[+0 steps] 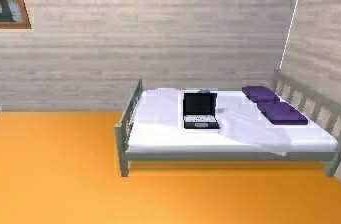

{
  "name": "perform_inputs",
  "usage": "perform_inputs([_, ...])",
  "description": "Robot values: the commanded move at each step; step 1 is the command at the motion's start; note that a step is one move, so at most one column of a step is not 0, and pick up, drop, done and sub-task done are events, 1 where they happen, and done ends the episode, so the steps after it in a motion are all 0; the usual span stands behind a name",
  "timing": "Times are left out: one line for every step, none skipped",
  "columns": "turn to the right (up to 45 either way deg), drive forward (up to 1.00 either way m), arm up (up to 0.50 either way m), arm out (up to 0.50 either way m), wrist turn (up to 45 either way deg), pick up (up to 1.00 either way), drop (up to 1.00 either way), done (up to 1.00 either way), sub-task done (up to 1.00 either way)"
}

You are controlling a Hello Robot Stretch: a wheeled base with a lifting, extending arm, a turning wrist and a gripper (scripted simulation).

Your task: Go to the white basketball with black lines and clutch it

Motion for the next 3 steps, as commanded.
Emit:
perform_inputs([-30.0, 0.00, 0.00, 0.00, 0.0, 0.00, 0.00, 0.00, 0.00])
perform_inputs([0.0, 0.00, 0.18, 0.00, 0.0, 0.00, 0.00, 0.00, 0.00])
perform_inputs([0.0, 0.00, 0.00, 0.40, 0.0, 0.00, 0.00, 0.00, 0.00])
